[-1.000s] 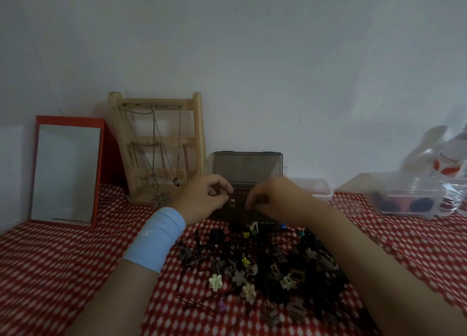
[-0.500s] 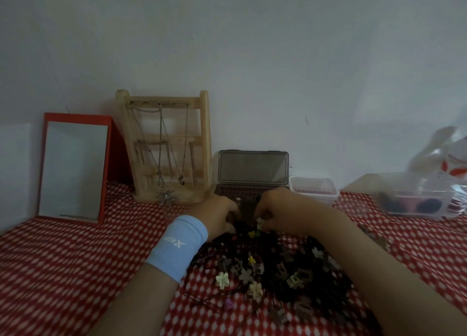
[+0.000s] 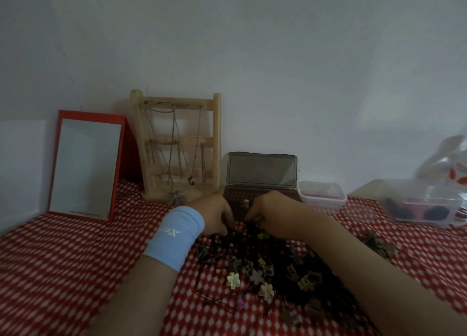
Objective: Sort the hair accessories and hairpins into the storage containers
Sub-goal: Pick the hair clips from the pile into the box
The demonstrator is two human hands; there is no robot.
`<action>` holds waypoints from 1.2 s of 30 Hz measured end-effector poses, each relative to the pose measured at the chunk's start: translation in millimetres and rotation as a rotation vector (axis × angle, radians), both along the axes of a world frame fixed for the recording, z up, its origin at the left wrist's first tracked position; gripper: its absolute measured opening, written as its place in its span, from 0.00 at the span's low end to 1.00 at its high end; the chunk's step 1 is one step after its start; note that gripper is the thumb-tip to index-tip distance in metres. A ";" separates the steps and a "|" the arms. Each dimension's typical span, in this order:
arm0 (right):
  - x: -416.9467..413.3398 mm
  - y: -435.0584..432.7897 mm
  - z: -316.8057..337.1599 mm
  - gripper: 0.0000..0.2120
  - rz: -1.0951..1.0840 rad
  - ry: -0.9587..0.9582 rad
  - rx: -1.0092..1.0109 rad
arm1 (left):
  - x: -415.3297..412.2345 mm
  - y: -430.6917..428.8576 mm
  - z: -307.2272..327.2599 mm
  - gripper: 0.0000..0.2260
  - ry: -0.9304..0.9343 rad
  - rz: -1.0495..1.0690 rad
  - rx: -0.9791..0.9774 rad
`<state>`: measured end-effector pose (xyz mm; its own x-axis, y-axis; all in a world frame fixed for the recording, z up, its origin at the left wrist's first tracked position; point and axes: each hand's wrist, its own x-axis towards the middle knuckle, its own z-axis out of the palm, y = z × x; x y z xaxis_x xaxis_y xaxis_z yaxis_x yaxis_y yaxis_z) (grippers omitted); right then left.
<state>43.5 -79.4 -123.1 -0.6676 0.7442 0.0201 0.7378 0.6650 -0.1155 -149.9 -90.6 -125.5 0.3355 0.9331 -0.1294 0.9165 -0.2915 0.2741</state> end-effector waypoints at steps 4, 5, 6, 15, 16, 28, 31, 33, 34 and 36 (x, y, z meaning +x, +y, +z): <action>-17.0 5.4 -5.5 0.19 0.015 -0.158 0.063 | -5.0 1.3 -0.7 0.12 -0.001 0.022 -0.033; -19.2 5.9 -6.8 0.19 0.014 -0.178 0.074 | -7.2 1.2 -0.8 0.12 -0.037 0.038 -0.046; -19.3 6.9 -8.8 0.20 0.010 -0.181 0.079 | -8.4 0.9 0.0 0.12 -0.080 0.053 -0.063; -6.4 -1.1 16.4 0.12 0.010 0.120 0.097 | -11.8 2.1 12.4 0.11 -0.339 0.090 0.243; -2.8 1.1 21.6 0.11 -0.024 0.177 0.125 | -7.4 3.0 10.5 0.11 -0.386 0.096 0.305; 10.8 16.6 24.8 0.14 -0.167 0.259 0.131 | -1.8 -2.2 -0.1 0.09 -0.461 0.107 0.387; 6.0 -0.6 30.3 0.09 -0.071 0.174 0.002 | -7.9 -19.2 6.7 0.06 -0.354 0.026 0.215; -0.2 -14.2 31.9 0.06 -0.005 0.094 -0.126 | -7.4 -32.5 8.3 0.06 -0.279 -0.037 0.109; -3.6 -20.9 31.7 0.06 0.019 0.054 -0.177 | -6.6 -39.6 8.6 0.07 -0.250 -0.053 0.053; -10.6 -31.2 28.5 0.07 0.043 -0.023 -0.255 | -5.8 -48.6 6.5 0.09 -0.185 -0.062 -0.025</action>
